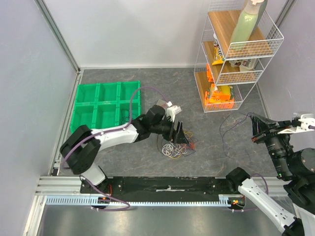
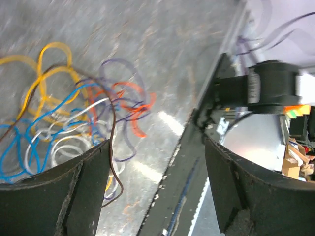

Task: Untangle the cables

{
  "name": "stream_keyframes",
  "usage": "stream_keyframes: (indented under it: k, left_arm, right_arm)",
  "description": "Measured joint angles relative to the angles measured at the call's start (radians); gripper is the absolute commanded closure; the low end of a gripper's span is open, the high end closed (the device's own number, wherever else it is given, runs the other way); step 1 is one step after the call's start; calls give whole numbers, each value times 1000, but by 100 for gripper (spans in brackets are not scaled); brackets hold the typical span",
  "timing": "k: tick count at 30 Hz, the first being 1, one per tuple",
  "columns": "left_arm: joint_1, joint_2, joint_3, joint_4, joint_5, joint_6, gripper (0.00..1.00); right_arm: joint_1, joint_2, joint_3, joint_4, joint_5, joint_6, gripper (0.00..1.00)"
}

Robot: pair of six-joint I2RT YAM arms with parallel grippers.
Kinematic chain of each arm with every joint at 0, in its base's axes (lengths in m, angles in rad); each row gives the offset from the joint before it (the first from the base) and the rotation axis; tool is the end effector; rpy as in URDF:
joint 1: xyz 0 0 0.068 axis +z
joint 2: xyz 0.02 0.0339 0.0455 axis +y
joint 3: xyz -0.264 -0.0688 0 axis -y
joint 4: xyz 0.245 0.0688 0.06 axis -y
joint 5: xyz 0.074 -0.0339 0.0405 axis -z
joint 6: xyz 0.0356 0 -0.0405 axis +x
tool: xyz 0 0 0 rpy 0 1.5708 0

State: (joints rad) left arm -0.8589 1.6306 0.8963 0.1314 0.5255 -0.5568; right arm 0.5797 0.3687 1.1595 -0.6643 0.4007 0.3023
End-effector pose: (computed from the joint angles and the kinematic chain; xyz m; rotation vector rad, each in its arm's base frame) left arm 0.2113 -0.2722 0.1980 0.6966 2.3215 -1.3106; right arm 0.0154 -0.0065 0.4385 0.1289 1.4631 0.4307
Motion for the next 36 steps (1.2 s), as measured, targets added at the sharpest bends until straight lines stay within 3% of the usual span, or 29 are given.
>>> stream_keyframes:
  k: [4, 9, 16, 19, 25, 29, 36]
  left_arm:
    - [0, -121, 32, 14, 61, 28, 25]
    - [-2, -232, 69, 45, 138, 84, 19]
    - [-34, -285, 220, -7, 106, 157, 21]
    - [-35, -303, 237, -34, 72, 163, 16]
    - [-60, -270, 245, -99, 10, 180, 9]
    - [-150, -208, 336, -113, -8, 234, 10]
    - [-237, -40, 636, -122, -42, 293, 23]
  right_arm:
    - [0, -21, 0, -43, -20, -13, 100]
    - [0, -40, 0, -89, -82, -39, 100]
    - [0, -42, 0, -125, -191, -60, 100]
    - [0, -43, 0, -128, -208, -61, 100]
    - [0, -47, 0, -129, -246, -60, 100]
    - [0, -47, 0, -131, -277, -60, 100]
    - [0, -47, 0, -133, -325, -44, 100]
